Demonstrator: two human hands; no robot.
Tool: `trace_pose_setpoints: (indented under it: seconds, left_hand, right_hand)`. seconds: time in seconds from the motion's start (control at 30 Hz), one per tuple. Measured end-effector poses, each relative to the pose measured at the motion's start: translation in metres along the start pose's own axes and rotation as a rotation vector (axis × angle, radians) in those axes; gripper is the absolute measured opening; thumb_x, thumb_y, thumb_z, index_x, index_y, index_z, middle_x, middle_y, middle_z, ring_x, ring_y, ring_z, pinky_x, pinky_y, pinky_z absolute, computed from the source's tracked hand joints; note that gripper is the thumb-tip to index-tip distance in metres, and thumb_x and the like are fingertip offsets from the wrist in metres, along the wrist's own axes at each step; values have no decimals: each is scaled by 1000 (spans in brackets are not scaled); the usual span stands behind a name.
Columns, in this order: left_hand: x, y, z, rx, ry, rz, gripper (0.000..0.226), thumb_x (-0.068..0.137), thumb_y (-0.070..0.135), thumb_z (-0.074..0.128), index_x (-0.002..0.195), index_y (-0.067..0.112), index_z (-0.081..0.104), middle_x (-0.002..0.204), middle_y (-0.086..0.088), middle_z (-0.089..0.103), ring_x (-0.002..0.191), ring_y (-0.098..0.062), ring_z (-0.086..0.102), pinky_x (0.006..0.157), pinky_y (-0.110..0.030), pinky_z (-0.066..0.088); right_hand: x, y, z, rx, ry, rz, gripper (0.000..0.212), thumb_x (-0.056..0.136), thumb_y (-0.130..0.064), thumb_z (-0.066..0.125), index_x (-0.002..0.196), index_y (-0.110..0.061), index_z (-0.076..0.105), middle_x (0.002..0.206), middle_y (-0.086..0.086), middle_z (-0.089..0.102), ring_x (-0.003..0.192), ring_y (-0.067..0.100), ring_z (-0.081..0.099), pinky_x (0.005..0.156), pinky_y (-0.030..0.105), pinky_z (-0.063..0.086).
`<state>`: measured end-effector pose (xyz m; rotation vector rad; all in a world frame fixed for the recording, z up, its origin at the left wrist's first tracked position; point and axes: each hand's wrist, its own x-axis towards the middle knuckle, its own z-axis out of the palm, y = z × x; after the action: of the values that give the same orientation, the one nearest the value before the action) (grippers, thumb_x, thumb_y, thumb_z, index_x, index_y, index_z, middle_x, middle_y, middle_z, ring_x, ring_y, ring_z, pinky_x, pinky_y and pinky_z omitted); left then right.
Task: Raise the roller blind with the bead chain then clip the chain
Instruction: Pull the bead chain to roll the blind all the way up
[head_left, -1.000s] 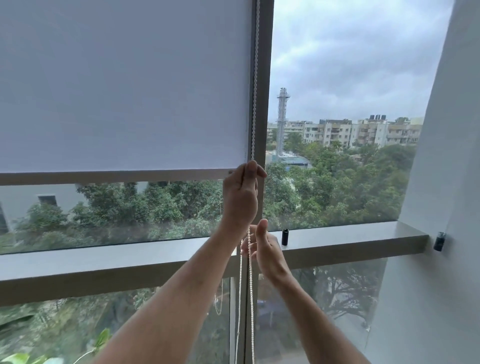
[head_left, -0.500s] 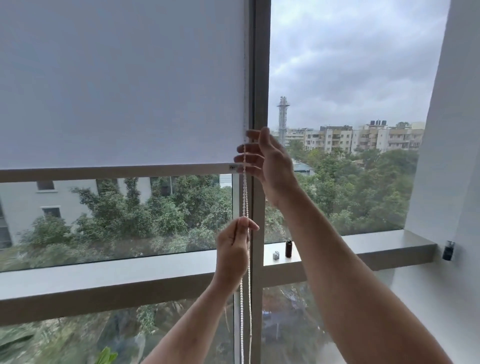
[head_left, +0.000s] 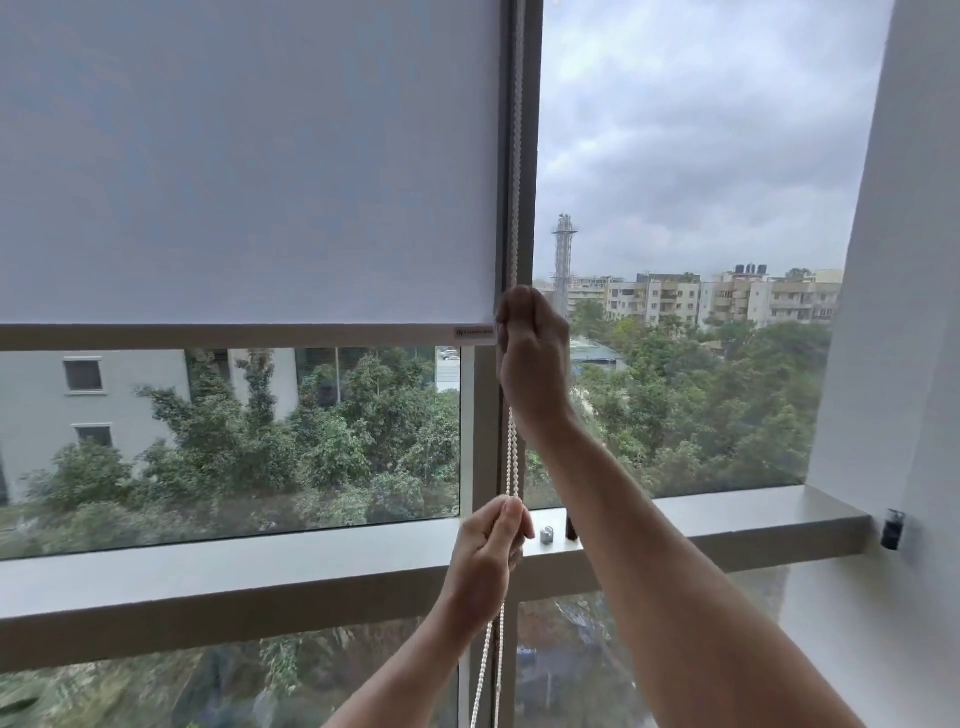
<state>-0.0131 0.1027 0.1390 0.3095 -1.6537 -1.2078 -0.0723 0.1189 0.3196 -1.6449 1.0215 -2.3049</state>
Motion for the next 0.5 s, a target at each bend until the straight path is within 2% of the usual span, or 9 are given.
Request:
trace_pose_setpoints:
  seconds: [0.07, 0.13, 0.17, 0.27, 0.4, 0.43, 0.5]
  left_hand:
    - [0, -9, -7, 80, -18, -27, 55, 95, 55, 37, 72, 16, 68, 52, 0, 55, 46, -13, 48, 48, -24, 39]
    - [6, -12, -16, 153, 50, -79, 61, 94, 59, 30, 80, 20, 75, 70, -5, 73, 63, -16, 65, 62, -30, 50]
    - [12, -8, -21, 170, 104, -97, 61, 92, 61, 29, 82, 23, 76, 78, -3, 76, 71, -15, 69, 68, -34, 53]
    - [36, 18, -31, 195, 185, -46, 61, 91, 61, 30, 89, 19, 73, 86, -6, 76, 80, -23, 72, 70, -42, 57]
    - [76, 80, -32, 167, 205, 127, 54, 101, 46, 29, 97, 9, 68, 88, -13, 72, 79, -22, 70, 67, -33, 58]
    - [85, 99, -30, 147, 201, 162, 50, 104, 41, 29, 97, 10, 67, 87, -11, 71, 78, -21, 70, 67, -32, 58]
    - [102, 136, -26, 109, 171, 207, 42, 105, 36, 31, 98, 13, 65, 86, -5, 69, 76, -17, 68, 65, -27, 57]
  right_hand:
    - [-12, 10, -4, -19, -1, 9, 39, 104, -20, 36, 69, -23, 50, 59, -4, 41, 53, 12, 34, 45, 29, 29]
    - [-23, 17, -8, -32, 15, 11, 37, 104, -22, 36, 69, -24, 50, 59, -4, 41, 52, 14, 34, 47, 33, 27]
    - [-27, 20, -10, -39, 25, 10, 37, 104, -22, 36, 69, -24, 50, 58, -4, 41, 52, 16, 34, 47, 34, 27]
    - [-39, 24, -12, -63, 39, 2, 35, 102, -25, 36, 70, -23, 50, 56, -8, 41, 50, 14, 34, 46, 30, 28]
    - [-47, 24, -9, -47, 34, -42, 37, 103, -17, 37, 70, -24, 53, 53, -18, 51, 47, -2, 41, 47, 15, 35]
    - [-49, 24, -8, -41, 33, -48, 40, 103, -16, 38, 69, -30, 55, 54, -19, 53, 47, -2, 42, 46, 14, 35]
    - [-54, 26, -5, -73, 43, -51, 39, 100, -22, 40, 66, -35, 55, 54, -17, 49, 48, 3, 37, 46, 21, 32]
